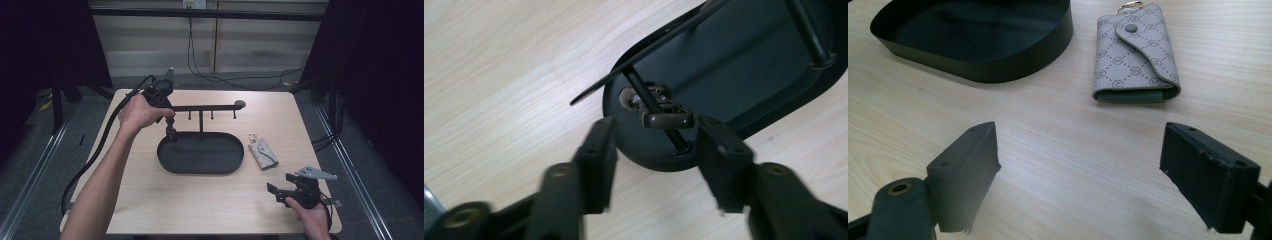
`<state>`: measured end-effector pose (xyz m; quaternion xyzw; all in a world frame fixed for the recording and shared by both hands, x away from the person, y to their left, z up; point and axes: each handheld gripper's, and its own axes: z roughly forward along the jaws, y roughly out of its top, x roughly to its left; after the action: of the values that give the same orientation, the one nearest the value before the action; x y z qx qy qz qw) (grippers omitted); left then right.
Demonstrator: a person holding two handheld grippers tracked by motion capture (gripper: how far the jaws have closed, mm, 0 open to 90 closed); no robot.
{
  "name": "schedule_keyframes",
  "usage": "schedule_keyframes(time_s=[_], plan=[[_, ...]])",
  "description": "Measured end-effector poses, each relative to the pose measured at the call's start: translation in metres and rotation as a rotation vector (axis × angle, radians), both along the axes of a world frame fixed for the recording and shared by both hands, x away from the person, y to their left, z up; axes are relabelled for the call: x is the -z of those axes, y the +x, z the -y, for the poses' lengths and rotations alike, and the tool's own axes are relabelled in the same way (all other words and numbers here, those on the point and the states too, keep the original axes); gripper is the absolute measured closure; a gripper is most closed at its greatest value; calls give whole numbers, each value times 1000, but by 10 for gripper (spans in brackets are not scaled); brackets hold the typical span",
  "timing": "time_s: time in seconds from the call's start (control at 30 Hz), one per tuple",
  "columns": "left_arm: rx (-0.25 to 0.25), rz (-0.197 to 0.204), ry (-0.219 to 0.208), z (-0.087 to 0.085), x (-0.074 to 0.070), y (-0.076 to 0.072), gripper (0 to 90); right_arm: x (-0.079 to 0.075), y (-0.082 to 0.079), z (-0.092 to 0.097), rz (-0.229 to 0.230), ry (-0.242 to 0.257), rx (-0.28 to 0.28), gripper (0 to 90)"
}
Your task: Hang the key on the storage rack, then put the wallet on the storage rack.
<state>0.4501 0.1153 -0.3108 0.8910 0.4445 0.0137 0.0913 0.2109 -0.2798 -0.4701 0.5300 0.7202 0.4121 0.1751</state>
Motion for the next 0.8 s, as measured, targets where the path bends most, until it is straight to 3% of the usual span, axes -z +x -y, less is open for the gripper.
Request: schedule_keyframes(time_s=[0.17, 0.27, 0.43, 0.5, 0.53, 0.67, 0.8], plan=[[-9, 18, -91, -13, 2, -3, 375, 1, 2, -1, -4, 1, 2, 154], [-18, 43, -75, -17, 3, -9, 341, 1, 2, -1, -5, 1, 6, 154], [-8, 82, -119, -25, 4, -18, 292, 0, 1, -1, -5, -4, 4, 153], [-30, 127, -156, -33, 4, -22, 278, 0, 0, -1, -2, 0, 3, 153], [-37, 130, -170, -38, 5, -23, 278, 0, 0, -1, -2, 0, 3, 153], [-3, 133, -240, -54, 10, -31, 207, 0, -1, 0, -1, 3, 3, 154], [3, 189, -297, -66, 12, -40, 186, 0, 1, 0, -4, 0, 7, 153]])
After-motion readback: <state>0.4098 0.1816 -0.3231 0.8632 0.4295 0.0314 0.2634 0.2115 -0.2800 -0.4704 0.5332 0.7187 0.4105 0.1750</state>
